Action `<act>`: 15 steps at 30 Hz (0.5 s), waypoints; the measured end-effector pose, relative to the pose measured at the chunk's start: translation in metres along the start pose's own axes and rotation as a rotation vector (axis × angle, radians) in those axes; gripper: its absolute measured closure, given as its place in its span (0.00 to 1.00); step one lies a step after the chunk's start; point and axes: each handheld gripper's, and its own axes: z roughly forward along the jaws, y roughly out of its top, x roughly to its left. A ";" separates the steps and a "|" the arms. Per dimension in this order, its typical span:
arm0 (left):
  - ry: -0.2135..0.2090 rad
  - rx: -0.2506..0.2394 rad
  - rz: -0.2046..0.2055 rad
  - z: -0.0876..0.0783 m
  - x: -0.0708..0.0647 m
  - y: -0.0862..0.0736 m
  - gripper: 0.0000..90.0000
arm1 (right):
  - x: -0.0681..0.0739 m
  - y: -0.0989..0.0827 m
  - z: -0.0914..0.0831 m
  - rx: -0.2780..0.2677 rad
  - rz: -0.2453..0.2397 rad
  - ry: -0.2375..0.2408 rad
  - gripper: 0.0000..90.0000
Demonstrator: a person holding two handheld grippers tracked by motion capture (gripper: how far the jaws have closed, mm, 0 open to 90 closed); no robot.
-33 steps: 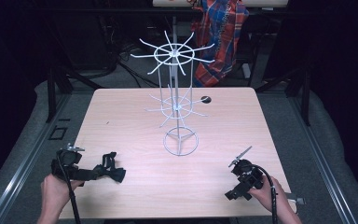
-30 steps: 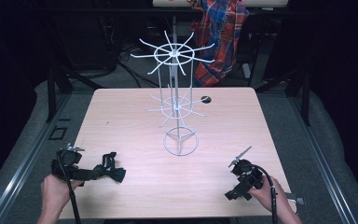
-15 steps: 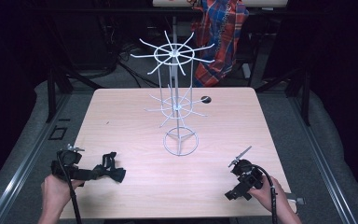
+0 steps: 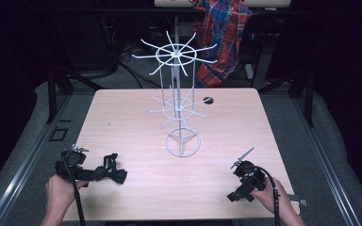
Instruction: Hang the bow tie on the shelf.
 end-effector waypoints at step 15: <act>-0.045 0.001 -0.003 0.009 -0.005 0.009 0.00 | 0.001 0.000 0.002 -0.025 0.019 0.023 0.13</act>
